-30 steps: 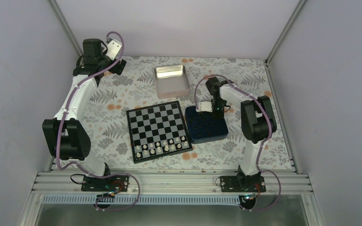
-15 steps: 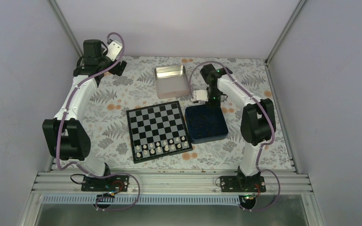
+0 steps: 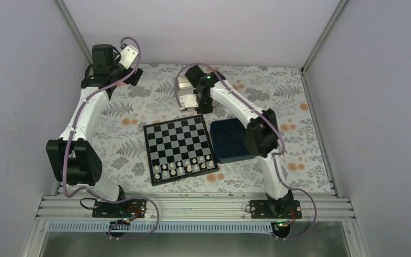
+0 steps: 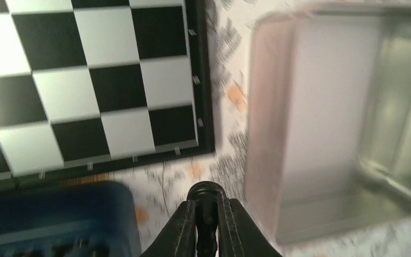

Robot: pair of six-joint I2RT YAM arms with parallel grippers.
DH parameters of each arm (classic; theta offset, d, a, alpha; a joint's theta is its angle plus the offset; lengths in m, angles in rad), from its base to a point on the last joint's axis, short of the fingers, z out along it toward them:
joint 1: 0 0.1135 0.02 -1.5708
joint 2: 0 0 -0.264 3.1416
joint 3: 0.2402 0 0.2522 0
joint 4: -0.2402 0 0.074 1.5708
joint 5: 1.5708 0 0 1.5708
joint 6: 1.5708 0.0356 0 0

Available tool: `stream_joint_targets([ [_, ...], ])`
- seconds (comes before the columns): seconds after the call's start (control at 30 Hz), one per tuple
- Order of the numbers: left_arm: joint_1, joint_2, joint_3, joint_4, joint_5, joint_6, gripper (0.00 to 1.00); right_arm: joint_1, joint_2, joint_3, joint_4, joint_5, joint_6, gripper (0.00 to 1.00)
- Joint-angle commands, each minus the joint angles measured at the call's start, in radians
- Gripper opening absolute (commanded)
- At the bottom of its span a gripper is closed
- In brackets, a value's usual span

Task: Set up the chess pieces on the board
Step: Place the chess piece on the chessboard.

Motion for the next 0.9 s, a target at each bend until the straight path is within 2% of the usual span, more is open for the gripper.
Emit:
stream_joint_targets([
  [0.0, 0.010, -0.053, -0.026, 0.025, -0.016, 0.024, 1.00, 0.046, 0.099, 0.060, 0.071, 0.006, -0.015, 0.11],
  [0.37, 0.036, -0.087, -0.128, 0.068, 0.005, 0.036, 1.00, 0.087, 0.199, 0.103, 0.079, -0.013, -0.016, 0.11],
  [0.87, 0.040, -0.087, -0.153, 0.068, 0.060, 0.048, 1.00, 0.111, 0.235, 0.105, 0.017, -0.080, -0.005, 0.11],
])
